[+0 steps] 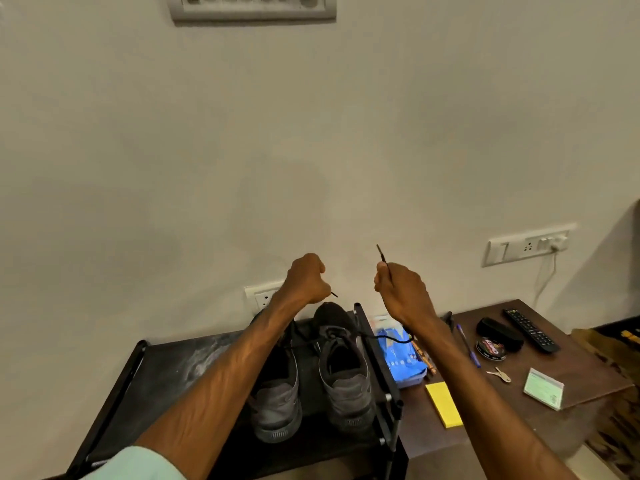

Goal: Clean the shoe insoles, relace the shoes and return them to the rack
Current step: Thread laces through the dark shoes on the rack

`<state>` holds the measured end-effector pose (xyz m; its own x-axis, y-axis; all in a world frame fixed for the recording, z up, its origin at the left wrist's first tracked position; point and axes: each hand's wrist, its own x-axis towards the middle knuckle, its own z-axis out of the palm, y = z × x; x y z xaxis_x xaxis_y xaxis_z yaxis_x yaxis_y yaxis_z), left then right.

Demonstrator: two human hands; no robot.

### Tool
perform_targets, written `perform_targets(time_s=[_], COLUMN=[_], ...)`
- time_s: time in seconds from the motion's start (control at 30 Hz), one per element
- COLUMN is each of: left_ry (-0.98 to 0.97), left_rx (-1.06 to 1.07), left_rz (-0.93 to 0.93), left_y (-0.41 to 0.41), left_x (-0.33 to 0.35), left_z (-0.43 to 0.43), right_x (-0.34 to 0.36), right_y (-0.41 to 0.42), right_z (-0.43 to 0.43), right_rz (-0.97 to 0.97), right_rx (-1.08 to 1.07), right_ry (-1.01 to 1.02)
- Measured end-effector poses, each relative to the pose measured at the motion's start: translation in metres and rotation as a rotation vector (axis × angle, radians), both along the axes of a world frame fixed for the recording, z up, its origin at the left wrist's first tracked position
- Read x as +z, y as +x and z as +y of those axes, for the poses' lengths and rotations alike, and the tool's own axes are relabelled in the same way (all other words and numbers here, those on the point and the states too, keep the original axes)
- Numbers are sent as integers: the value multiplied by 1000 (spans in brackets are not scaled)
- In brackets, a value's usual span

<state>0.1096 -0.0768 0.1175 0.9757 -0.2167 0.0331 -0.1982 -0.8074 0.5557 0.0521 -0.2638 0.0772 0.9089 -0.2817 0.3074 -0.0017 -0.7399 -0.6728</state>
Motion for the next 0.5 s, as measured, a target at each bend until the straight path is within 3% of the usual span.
perform_targets(time_s=[0.17, 0.27, 0.37, 0.5], left_ry=[153, 170, 245, 257], left_rx=[85, 178, 186, 131], left_rz=[-159, -208, -276, -236], left_y=[-10, -16, -25, -30], left_x=[51, 80, 112, 147], left_z=[-1, -4, -1, 3], right_x=[59, 90, 119, 148], right_y=[-3, -5, -7, -6], right_z=[32, 49, 58, 61], right_rz=[-147, -163, -108, -144], right_rx=[72, 147, 249, 354], right_ry=[444, 579, 626, 500])
